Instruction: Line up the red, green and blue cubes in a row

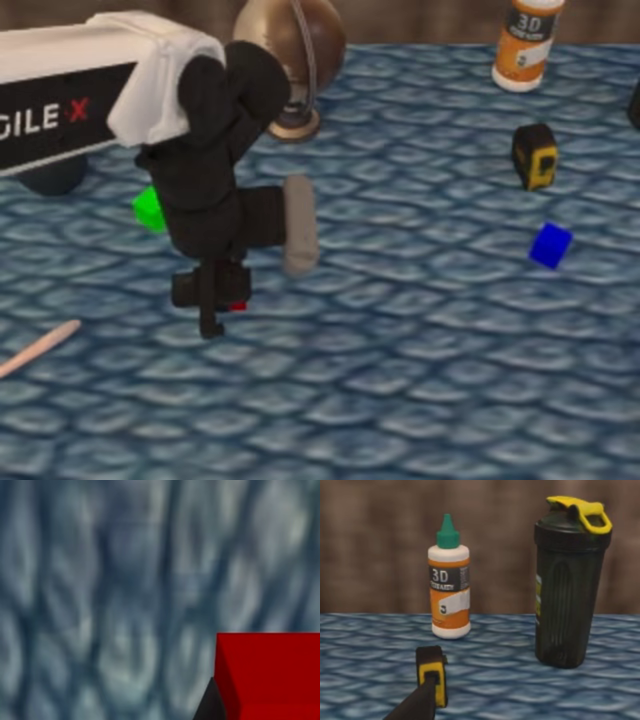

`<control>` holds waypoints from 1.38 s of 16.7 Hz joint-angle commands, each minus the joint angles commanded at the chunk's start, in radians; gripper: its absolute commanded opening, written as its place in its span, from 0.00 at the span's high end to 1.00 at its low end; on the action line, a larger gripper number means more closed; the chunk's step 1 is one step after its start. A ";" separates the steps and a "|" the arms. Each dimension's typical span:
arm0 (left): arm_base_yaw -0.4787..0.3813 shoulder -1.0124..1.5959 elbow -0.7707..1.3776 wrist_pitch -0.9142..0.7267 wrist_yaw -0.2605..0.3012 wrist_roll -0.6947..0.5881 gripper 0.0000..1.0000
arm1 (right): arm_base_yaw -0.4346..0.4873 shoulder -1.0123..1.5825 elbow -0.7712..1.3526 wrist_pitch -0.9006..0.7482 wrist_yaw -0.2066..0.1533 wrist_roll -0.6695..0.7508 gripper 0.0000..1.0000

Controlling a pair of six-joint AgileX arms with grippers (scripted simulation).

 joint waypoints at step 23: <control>-0.063 0.087 -0.158 0.246 0.001 -0.003 0.85 | 0.000 0.000 0.000 0.000 0.000 0.000 0.00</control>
